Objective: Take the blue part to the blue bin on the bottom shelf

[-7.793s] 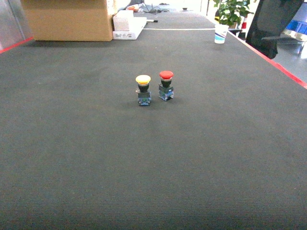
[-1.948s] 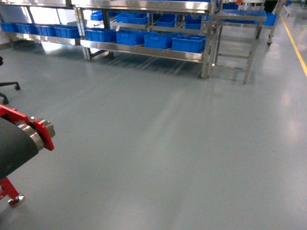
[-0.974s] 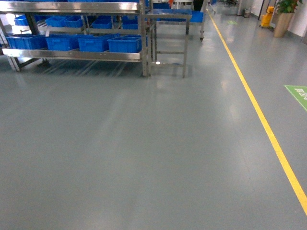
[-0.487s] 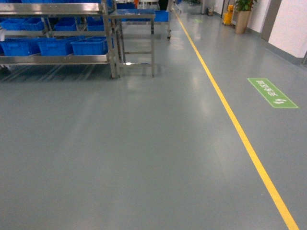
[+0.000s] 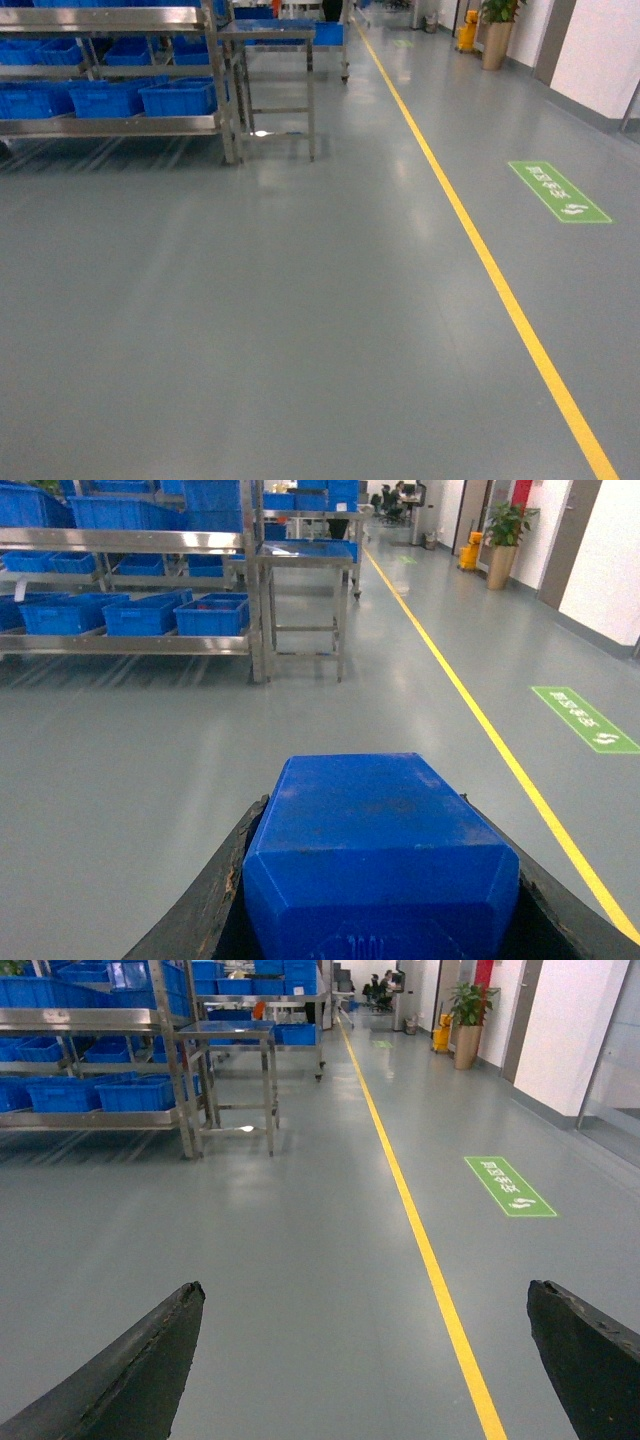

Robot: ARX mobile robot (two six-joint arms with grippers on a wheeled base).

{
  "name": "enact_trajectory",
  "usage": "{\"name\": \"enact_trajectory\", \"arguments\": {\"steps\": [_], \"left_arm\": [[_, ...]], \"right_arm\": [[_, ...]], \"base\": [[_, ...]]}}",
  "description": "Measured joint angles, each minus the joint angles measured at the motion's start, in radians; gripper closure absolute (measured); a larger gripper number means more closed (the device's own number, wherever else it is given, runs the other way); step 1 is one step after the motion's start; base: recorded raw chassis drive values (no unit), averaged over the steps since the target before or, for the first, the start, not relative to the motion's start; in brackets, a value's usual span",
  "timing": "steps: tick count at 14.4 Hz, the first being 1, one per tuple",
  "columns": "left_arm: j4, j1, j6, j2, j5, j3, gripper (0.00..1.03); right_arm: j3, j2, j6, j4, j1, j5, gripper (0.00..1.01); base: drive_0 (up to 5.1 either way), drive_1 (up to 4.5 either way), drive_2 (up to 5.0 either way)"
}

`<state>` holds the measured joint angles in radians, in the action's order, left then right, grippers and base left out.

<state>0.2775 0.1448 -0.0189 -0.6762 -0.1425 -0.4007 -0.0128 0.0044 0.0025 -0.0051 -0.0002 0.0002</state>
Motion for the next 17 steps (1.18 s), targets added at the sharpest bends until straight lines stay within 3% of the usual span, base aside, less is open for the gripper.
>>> {"name": "enact_trajectory", "arguments": {"steps": [14,17], "left_arm": [[-0.001,0.001,0.0,0.002,0.0,0.001,0.59],[-0.002,0.001,0.0,0.0,0.001,0.001,0.59]], "right_arm": [[0.0,0.0,0.0,0.001,0.0,0.0,0.03],[0.0,0.0,0.0,0.0,0.0,0.0,0.03]], "base": [[-1.7,-1.71,-1.7],[-0.1,3.99,-4.2]]}}
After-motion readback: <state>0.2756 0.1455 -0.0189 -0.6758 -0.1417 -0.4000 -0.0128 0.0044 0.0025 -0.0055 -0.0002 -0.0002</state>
